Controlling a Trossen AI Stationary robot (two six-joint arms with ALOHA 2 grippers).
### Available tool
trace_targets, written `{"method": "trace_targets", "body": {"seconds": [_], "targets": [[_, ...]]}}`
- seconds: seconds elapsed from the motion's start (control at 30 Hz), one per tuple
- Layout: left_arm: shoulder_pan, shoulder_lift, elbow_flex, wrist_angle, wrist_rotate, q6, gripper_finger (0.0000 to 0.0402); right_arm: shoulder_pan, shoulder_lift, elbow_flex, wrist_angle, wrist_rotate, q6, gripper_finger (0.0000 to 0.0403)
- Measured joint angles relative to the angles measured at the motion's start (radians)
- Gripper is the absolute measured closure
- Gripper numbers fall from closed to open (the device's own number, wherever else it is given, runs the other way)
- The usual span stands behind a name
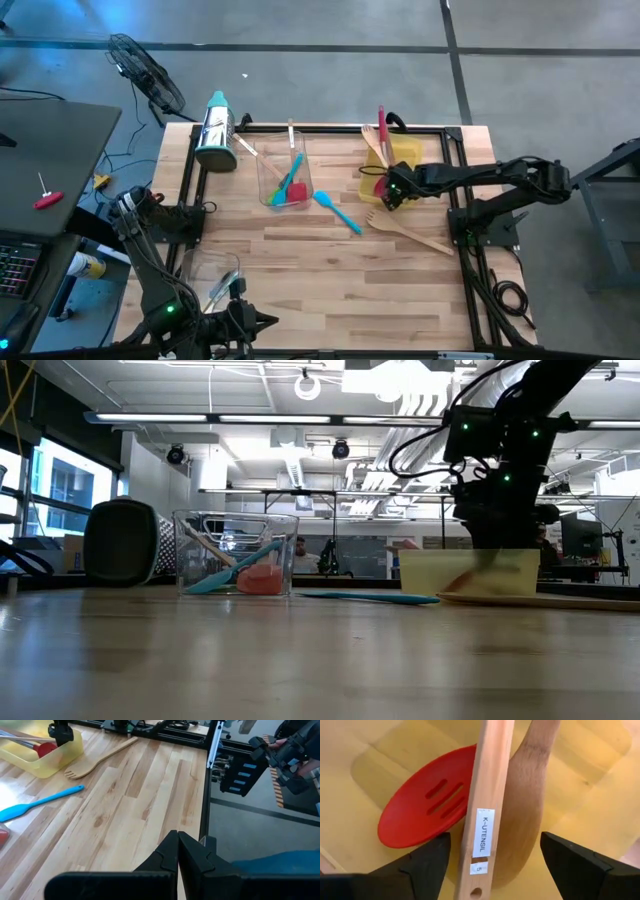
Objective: Pick & Place Kitchen Items
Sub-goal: Put the light brown wooden serving spoon into the yellow bin
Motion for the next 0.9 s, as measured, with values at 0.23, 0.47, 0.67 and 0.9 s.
{"method": "trace_targets", "body": {"seconds": [0.23,0.47,0.67,0.9], "targets": [[0.0,0.0,0.0,0.001,0.0,0.0,0.0401,0.0,-0.044,0.0,0.009,0.024,-0.056,0.0099],[0.0,0.0,0.0,-0.004,-0.002,0.0,0.0401,0.042,-0.19,0.0,0.007,0.049,-0.052,0.0099],[0.001,0.0,0.0,-0.019,-0.015,0.002,0.0401,0.142,-0.346,0.0,0.013,0.042,-0.048,0.0099],[0.029,0.006,0.0,-0.028,-0.099,0.099,0.0401,0.343,-0.466,0.0,0.172,-0.275,0.006,0.0099]]}}
